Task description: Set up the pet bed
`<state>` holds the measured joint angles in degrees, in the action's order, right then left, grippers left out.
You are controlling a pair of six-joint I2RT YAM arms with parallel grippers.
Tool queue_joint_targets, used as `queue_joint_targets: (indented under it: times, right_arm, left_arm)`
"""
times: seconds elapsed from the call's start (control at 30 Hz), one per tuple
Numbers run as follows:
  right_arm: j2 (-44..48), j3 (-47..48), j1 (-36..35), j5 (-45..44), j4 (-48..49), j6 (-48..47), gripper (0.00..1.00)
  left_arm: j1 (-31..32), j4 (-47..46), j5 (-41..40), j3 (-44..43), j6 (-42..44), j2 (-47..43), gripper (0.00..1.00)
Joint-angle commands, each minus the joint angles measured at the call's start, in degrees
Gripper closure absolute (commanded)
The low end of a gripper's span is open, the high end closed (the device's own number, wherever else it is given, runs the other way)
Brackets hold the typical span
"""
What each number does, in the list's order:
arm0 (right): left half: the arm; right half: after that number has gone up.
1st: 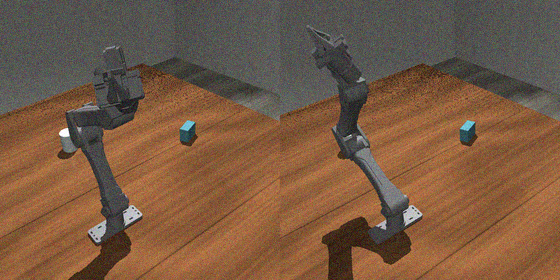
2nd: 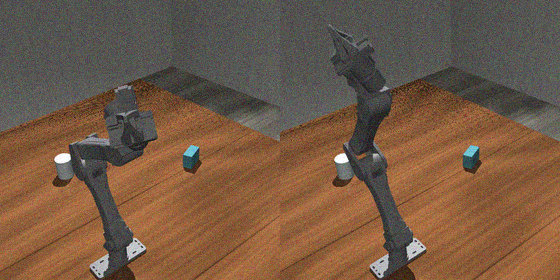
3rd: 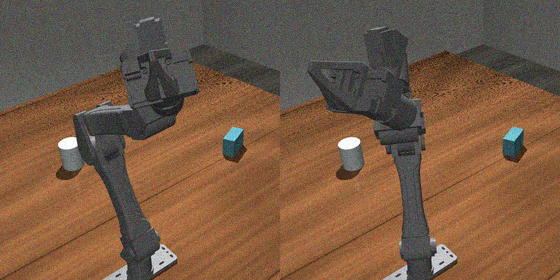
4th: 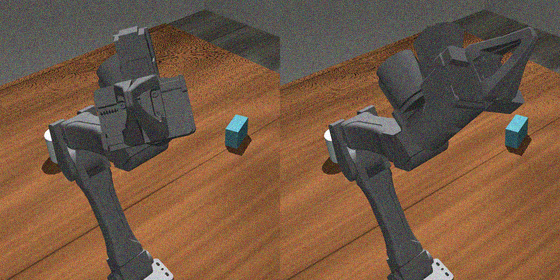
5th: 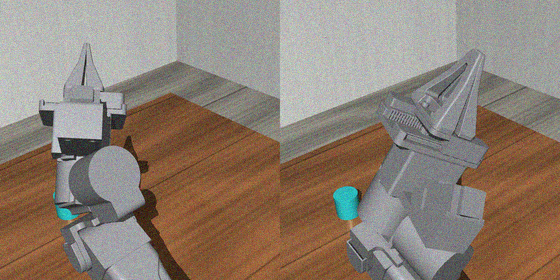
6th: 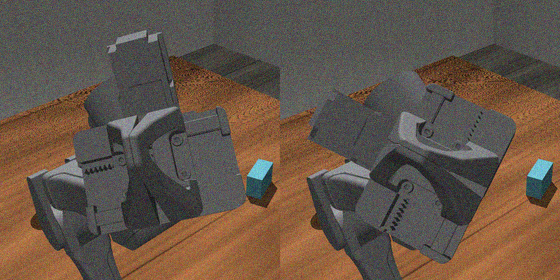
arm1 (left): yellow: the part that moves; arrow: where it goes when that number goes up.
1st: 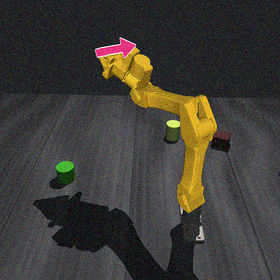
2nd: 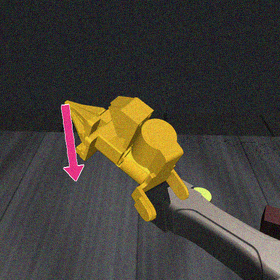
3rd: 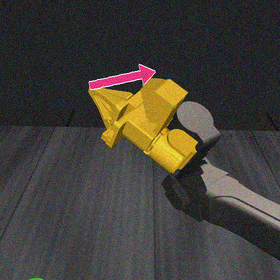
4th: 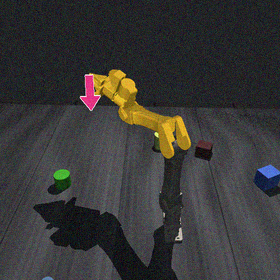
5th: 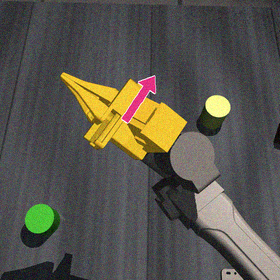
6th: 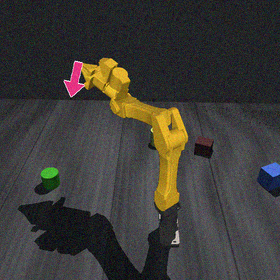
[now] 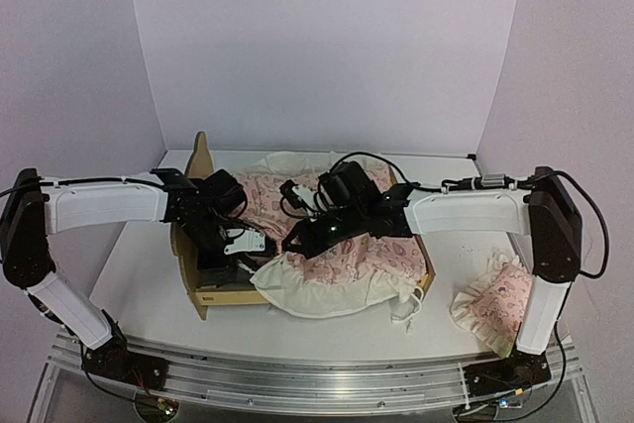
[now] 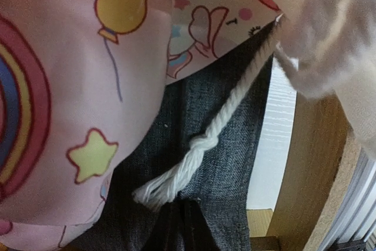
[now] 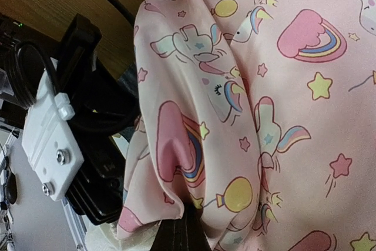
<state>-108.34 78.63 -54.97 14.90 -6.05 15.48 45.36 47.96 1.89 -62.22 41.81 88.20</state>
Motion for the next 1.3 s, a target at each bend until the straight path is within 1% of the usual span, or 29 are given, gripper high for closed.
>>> queue_joint_targets:
  times: [0.0,0.07,0.13,0.23,0.27,0.43,0.47,0.5,0.53,0.63,0.7,0.77,0.9,1.07,1.27]
  right_arm:
    - [-0.99,0.25,-0.21,-0.57,1.27,0.79,1.0]
    - [-1.03,0.31,-0.26,-0.45,1.3,0.78,1.0]
    - [-1.16,0.49,-0.25,-0.31,1.3,0.75,1.0]
    - [-1.26,0.61,-0.24,-0.21,1.31,0.69,1.0]
    - [-1.24,0.64,-0.23,-0.24,1.31,0.69,1.0]
    - [-0.59,0.09,-0.28,-0.57,1.3,0.51,1.0]
    - [-0.43,-0.04,-0.3,-0.73,1.3,0.47,1.0]
    - [-0.3,-0.19,-0.29,-0.83,1.3,0.42,1.0]
    - [-0.2,-0.34,-0.25,-0.87,1.3,0.35,1.0]
    - [0.04,-0.5,-0.23,-1.07,1.3,0.25,1.0]
    - [0.08,-0.5,-0.23,-1.01,1.3,0.25,1.0]
    - [0.19,-0.51,-0.23,-0.93,1.3,0.33,1.0]
    - [0.64,-0.76,-0.24,-0.83,1.3,0.29,1.0]
    - [1.19,-1.34,-0.31,-1.35,1.3,0.34,1.0]
    - [0.99,-1.33,-0.27,-1.27,1.3,0.43,1.0]
  left_arm:
    - [-0.08,-5.29,-1.13,-0.65,1.28,-1.28,0.85]
    - [-0.11,-5.3,-0.2,-1.18,0.75,-1.88,0.78]
    - [-0.16,-5.33,0.32,-2.14,0.02,-2.08,0.73]
    - [-0.18,-4.78,0.64,-3.5,-0.58,-1.46,0.73]
    - [-0.18,-4.52,0.65,-3.58,-0.53,-1.21,0.75]
    - [-0.18,-2.33,1.72,-3.53,-0.04,-0.61,0.93]
    - [-0.18,-1.79,2.06,-3.58,0.05,-0.54,0.95]
    - [-0.18,-1.11,2.46,-3.6,0.18,-0.47,0.95]
    - [-0.18,-0.3,2.9,-3.63,0.33,-0.4,0.93]
    - [-0.18,1.21,4.14,-3.2,1.11,0.44,0.8]
    - [-0.18,0.69,3.59,-2.91,1.42,1.36,0.78]
    - [-0.18,-0.03,2.77,-3.27,1.34,2.31,0.8]
    - [-0.18,-1.3,2.46,-4.2,0.7,3.65,0.87]
    - [-0.18,-0.38,4.41,-6.3,-0.93,3.98,1.0]
    - [-0.18,1.15,5.77,-8.32,-2.51,2.5,1.0]
